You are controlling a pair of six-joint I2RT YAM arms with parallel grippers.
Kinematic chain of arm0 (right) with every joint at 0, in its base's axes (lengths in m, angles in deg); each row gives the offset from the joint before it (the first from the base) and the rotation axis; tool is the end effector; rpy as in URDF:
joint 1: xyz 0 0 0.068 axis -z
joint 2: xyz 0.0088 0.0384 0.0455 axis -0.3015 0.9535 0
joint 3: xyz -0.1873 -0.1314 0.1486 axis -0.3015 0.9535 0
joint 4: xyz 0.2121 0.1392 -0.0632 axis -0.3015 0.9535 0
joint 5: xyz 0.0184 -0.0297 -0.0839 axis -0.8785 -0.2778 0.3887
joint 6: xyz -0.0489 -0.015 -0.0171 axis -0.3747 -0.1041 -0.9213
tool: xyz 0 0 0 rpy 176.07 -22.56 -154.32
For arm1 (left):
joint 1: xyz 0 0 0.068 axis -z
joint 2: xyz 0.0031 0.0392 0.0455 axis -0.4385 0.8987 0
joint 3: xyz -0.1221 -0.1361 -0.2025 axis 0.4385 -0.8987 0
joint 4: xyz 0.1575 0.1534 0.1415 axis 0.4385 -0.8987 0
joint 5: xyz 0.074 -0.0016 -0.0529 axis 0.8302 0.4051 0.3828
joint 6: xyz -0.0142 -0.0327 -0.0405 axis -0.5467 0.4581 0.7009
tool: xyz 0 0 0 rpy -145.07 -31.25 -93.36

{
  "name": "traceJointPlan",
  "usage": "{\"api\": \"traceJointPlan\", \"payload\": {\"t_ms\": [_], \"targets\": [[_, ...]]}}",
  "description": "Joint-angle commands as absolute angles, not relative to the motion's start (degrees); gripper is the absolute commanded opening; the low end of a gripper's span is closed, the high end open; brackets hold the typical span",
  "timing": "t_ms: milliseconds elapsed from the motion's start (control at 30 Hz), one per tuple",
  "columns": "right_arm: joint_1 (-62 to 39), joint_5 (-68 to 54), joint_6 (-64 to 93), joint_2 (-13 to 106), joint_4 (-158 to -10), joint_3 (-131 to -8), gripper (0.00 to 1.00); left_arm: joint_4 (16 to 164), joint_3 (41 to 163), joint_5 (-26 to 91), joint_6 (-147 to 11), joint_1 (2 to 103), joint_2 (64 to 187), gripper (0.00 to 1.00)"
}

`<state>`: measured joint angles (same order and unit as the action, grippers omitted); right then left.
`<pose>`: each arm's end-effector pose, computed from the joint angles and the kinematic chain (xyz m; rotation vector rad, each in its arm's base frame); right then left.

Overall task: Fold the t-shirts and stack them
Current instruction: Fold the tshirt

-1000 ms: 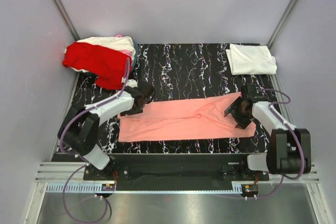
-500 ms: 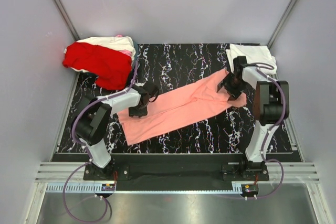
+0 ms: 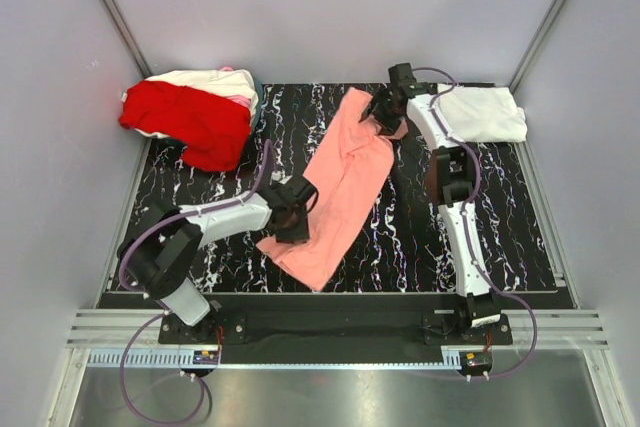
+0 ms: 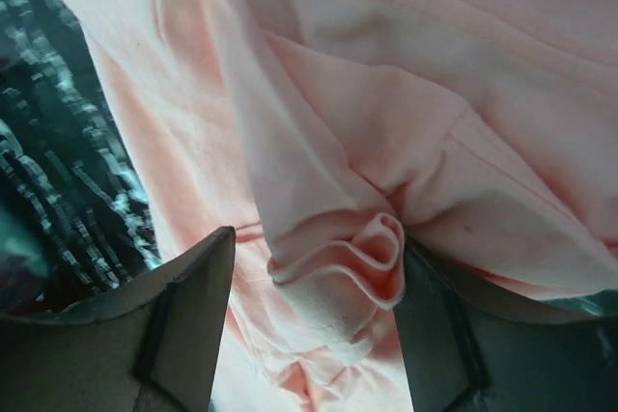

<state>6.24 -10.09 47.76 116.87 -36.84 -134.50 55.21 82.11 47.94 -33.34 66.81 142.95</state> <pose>0.5480 0.1164 0.1619 0.5980 2.6045 0.5577 0.2227 -0.1862 0.1591 -0.1500 2.8327 -0.1570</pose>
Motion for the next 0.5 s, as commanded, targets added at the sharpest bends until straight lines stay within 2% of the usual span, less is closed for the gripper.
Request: {"api": "traceJointPlan", "payload": {"t_ms": [0, 200, 467], "targets": [[3.7, -15.5, 49.1, 125.8, -33.3, -145.0, 0.70, 62.4, 77.2, 32.3, -25.1, 73.6, 146.9, 0.41], [3.7, -14.6, 50.0, 127.0, -42.8, -144.8, 0.72, 66.8, 76.7, 29.8, -18.9, 81.2, 147.8, 0.41], [6.2, -10.7, 49.2, 128.1, -53.9, -147.6, 0.84, 68.9, 72.6, 29.2, -13.7, 87.7, 145.7, 0.40]]}}
